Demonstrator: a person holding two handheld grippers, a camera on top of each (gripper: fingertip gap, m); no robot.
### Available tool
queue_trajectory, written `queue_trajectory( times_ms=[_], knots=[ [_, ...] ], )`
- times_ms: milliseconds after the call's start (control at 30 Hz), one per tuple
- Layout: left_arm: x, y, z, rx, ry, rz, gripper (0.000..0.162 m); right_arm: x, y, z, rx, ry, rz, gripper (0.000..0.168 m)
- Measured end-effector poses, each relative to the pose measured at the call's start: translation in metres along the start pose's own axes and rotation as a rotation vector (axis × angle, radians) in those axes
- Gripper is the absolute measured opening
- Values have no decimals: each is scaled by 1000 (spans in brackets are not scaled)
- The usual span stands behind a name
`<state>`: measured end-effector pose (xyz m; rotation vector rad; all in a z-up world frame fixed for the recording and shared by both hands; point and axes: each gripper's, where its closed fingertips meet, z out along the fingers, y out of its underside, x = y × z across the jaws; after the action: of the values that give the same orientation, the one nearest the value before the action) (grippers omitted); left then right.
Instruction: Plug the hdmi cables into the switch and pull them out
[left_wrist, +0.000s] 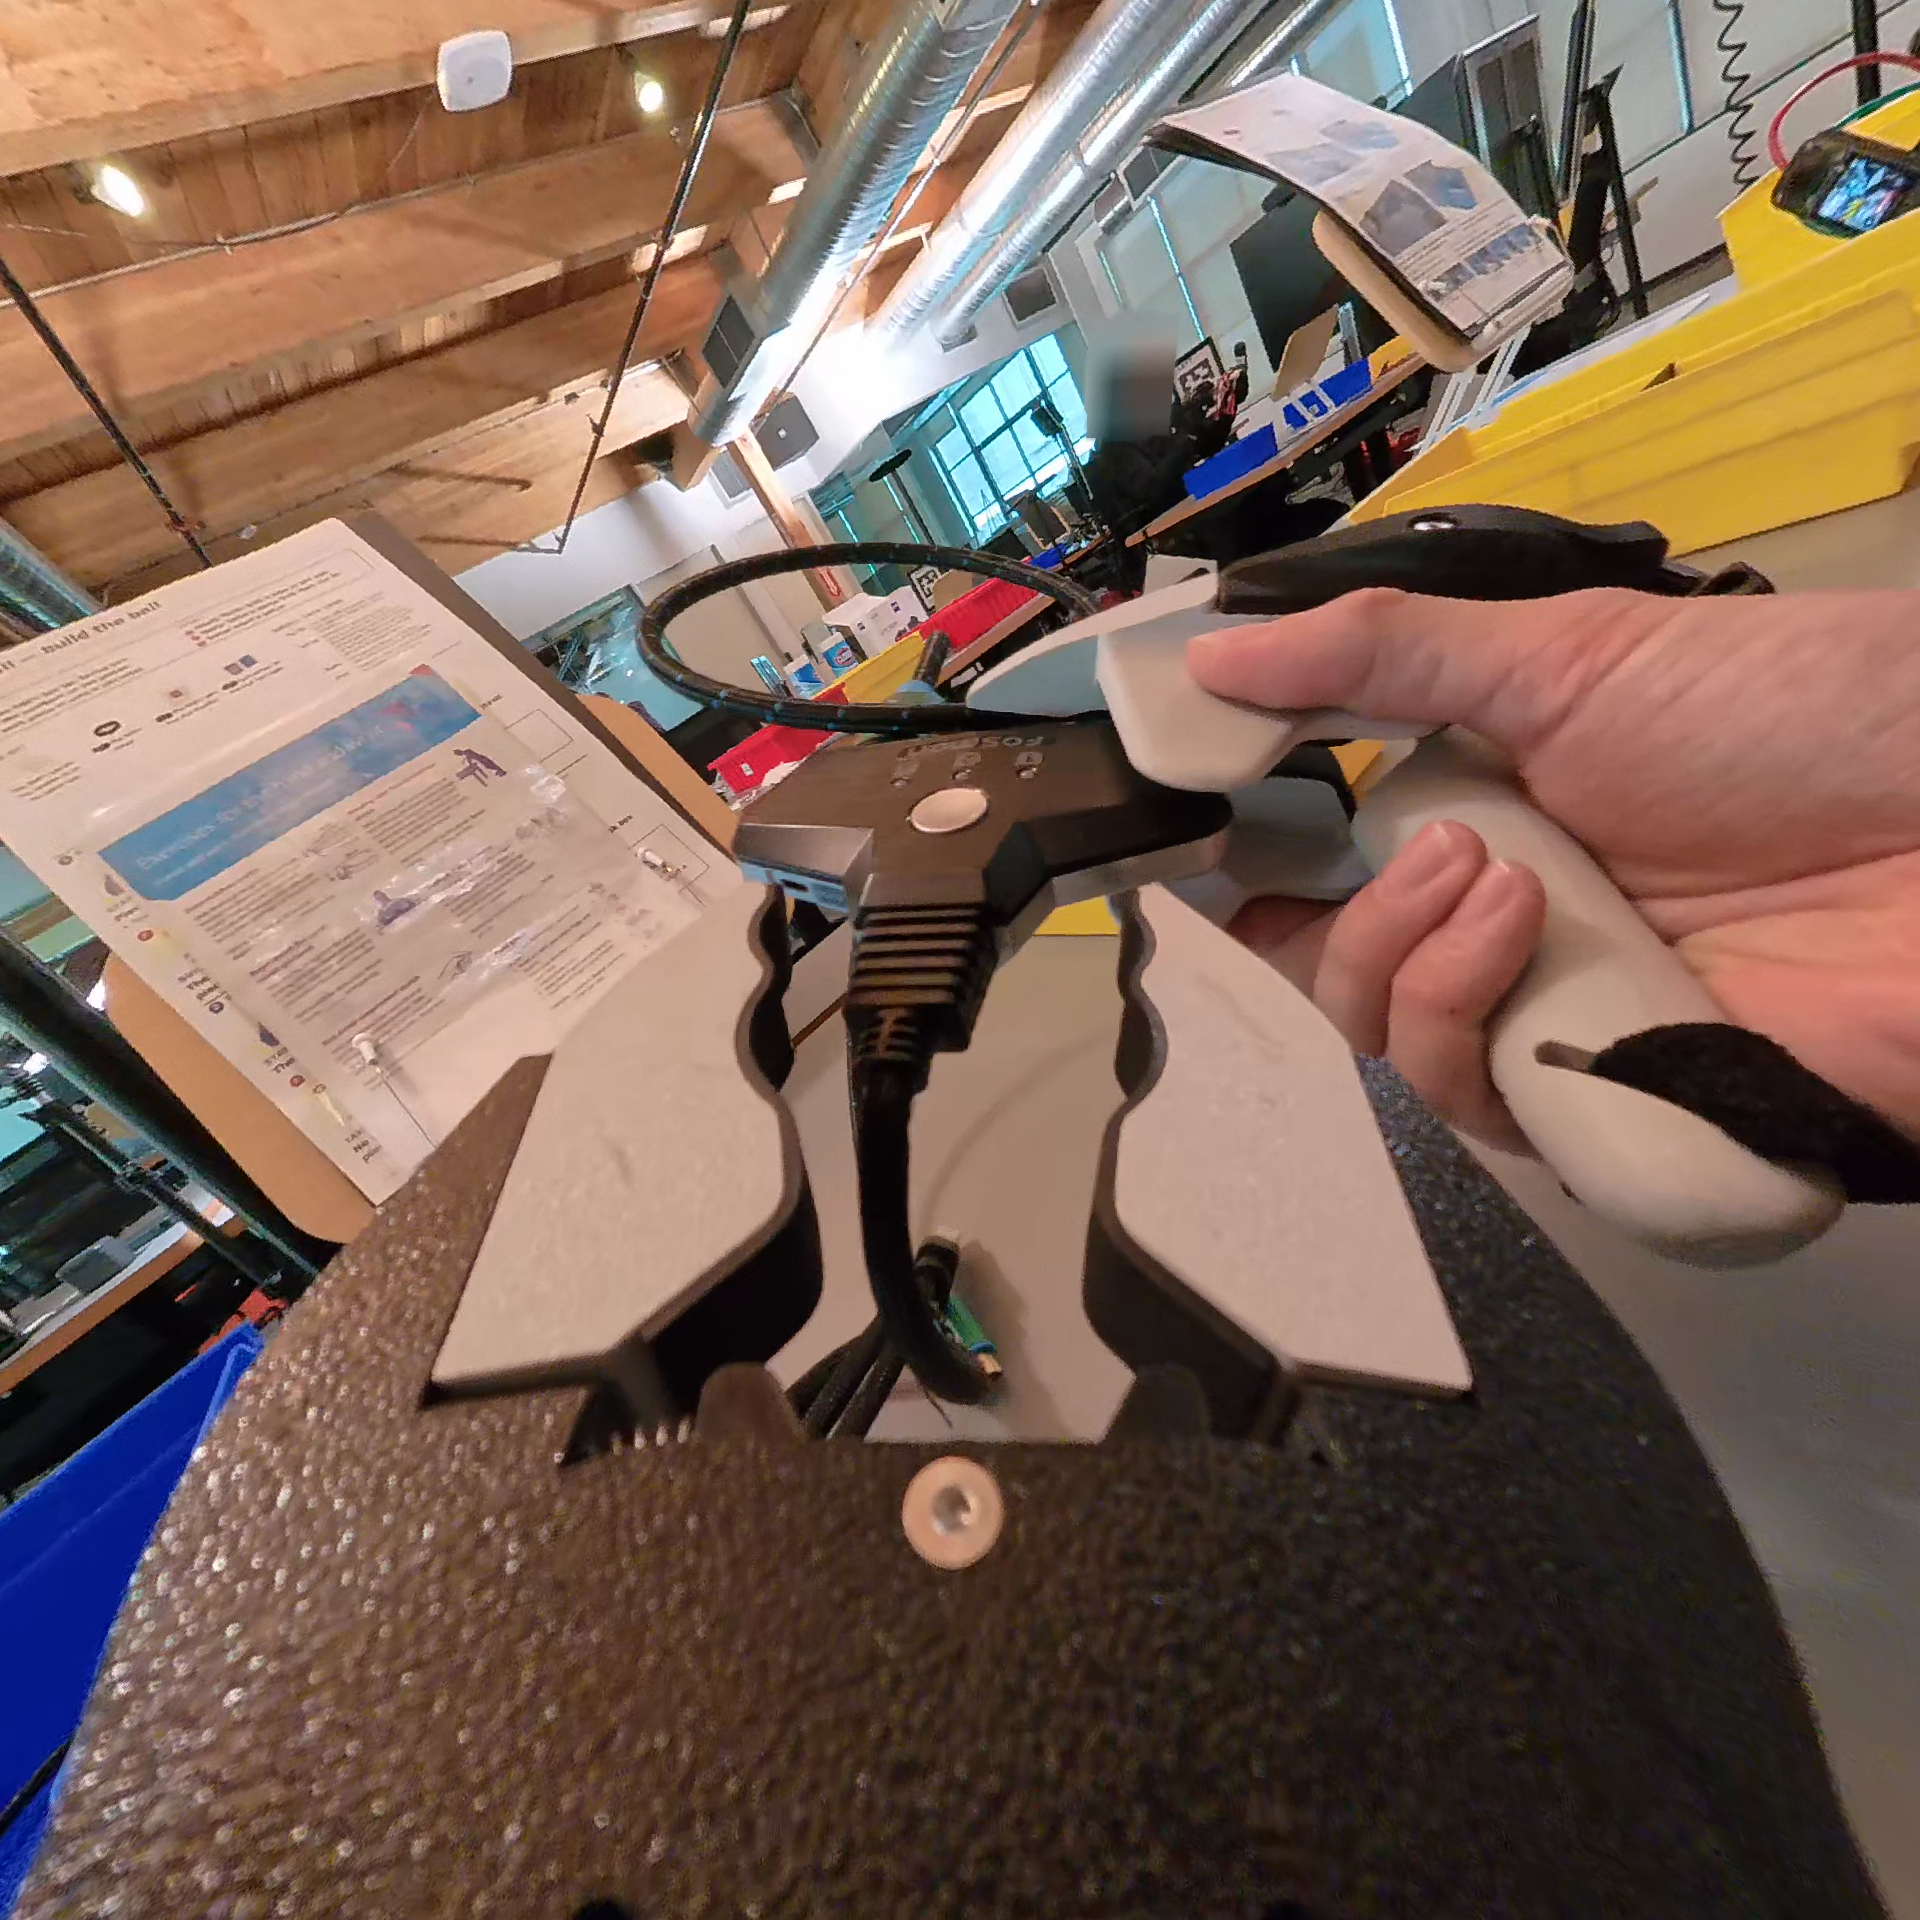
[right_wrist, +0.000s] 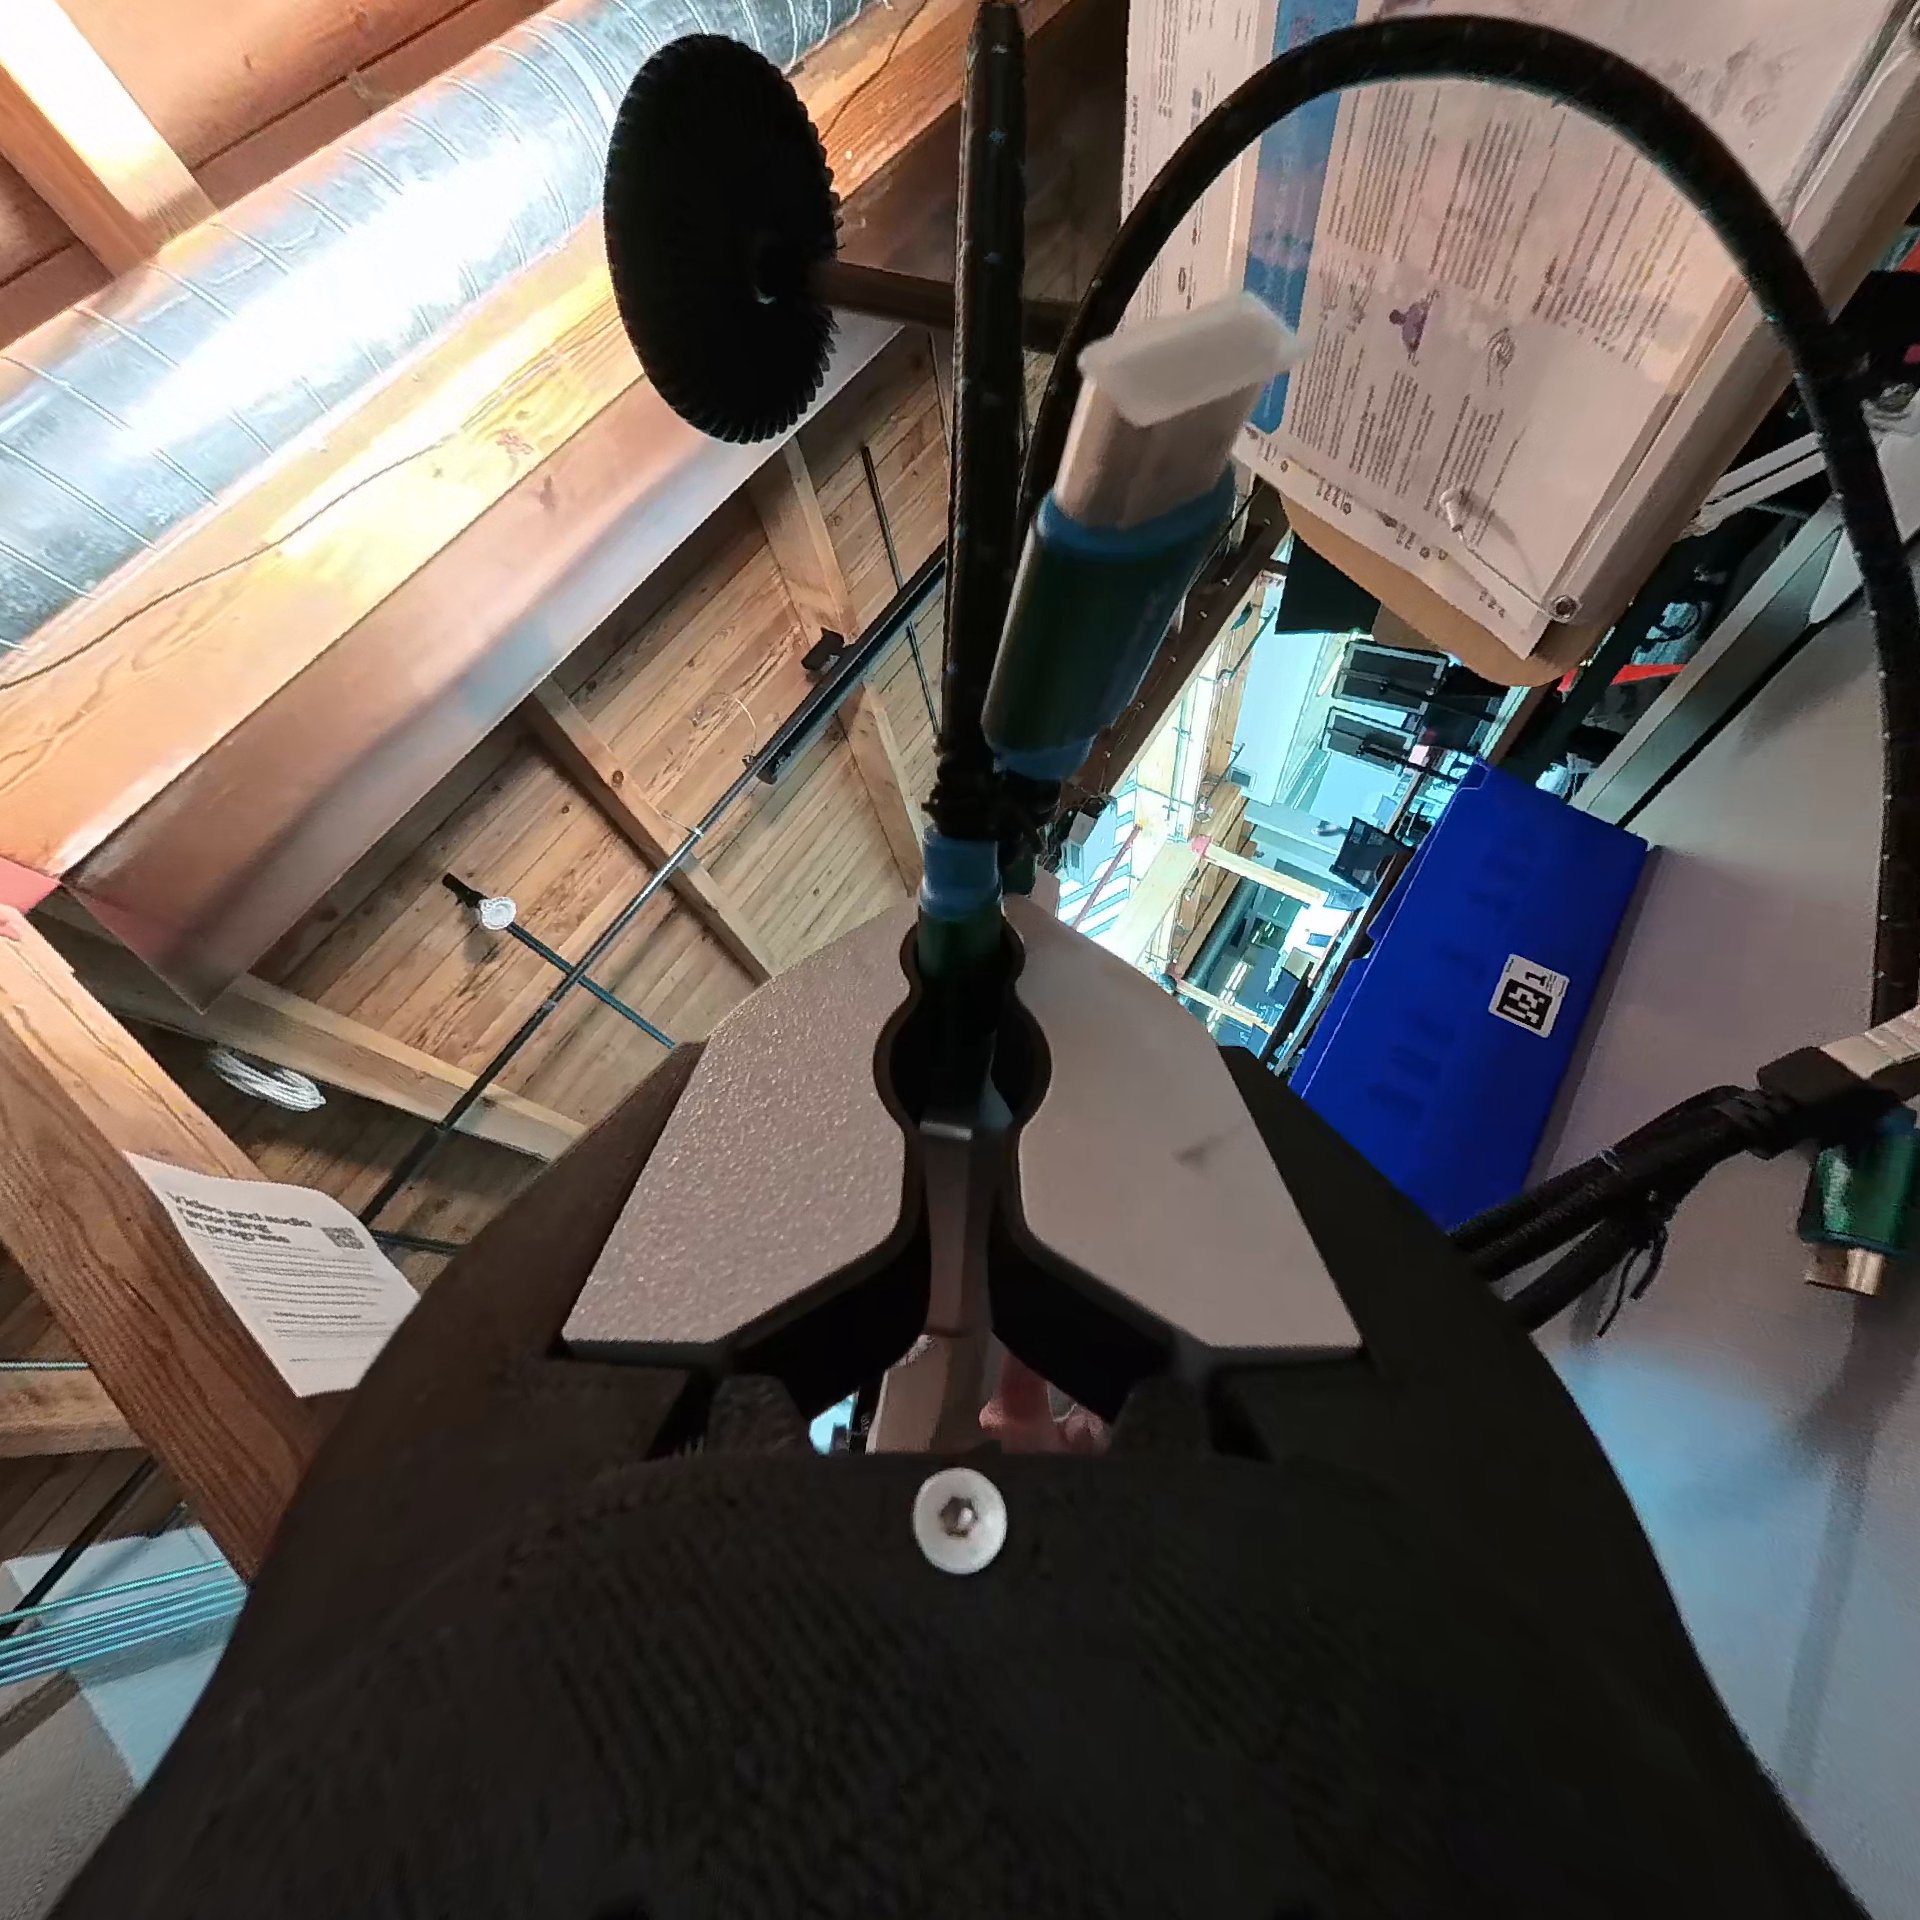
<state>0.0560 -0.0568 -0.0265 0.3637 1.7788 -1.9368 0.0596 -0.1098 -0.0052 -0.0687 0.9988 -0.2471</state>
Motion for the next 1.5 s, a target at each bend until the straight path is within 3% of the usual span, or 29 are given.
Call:
queue_trajectory(
  times_ms=[267, 400, 467, 667, 867, 1300, 1500],
  knots=[
    [-1, -1, -3, 25, -56, 75, 59, -13, 15, 5, -52, -68, -102, 8],
    [-6, 0, -6, 52, -37, -41, 55, -20, 17, 6, -57, -116, -64, 8],
    [-10, -1, -10, 68, -59, -68, 37, -22, 17, 6, -51, -129, -64, 8],
    [-10, -11, -18, 138, -45, -31, 36, -24, 17, 6, -58, -139, -44, 9],
    [-10, -10, -20, 126, 12, -113, 32, -17, 16, 6, -64, -109, -32, 8],
    [-11, -11, -17, 143, 50, -23, 31, -6, 13, 5, -38, -139, 262, 8],
    [-11, -9, -21, 162, 65, -41, 31, -1, 17, 5, -30, -142, 306, 8]
  ],
)
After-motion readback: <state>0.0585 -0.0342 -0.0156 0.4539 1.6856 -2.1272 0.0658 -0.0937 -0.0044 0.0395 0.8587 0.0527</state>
